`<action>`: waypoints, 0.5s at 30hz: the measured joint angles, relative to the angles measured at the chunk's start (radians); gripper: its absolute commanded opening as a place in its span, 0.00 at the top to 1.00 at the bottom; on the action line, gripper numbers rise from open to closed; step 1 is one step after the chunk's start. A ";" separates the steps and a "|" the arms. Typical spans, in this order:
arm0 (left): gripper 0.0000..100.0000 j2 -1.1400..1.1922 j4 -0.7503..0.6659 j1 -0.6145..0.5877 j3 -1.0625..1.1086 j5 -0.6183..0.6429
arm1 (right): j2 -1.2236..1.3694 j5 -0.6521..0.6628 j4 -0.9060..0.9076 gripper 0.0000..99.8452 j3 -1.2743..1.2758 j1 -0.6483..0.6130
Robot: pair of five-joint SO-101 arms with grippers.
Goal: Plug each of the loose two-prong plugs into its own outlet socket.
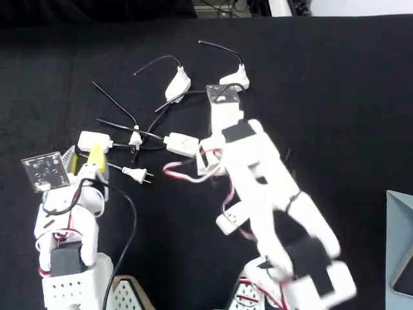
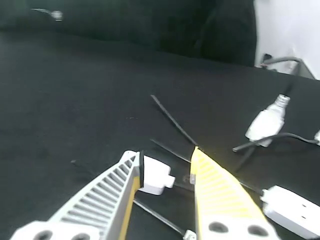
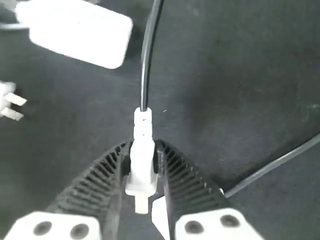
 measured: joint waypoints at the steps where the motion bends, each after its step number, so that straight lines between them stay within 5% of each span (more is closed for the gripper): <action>1: 0.83 0.000 0.000 0.014 0.000 0.000 | -0.049 0.020 0.000 0.99 0.023 -0.011; 15: 0.83 0.000 -0.146 0.175 0.044 0.000 | -0.603 0.198 0.000 0.99 0.195 -0.229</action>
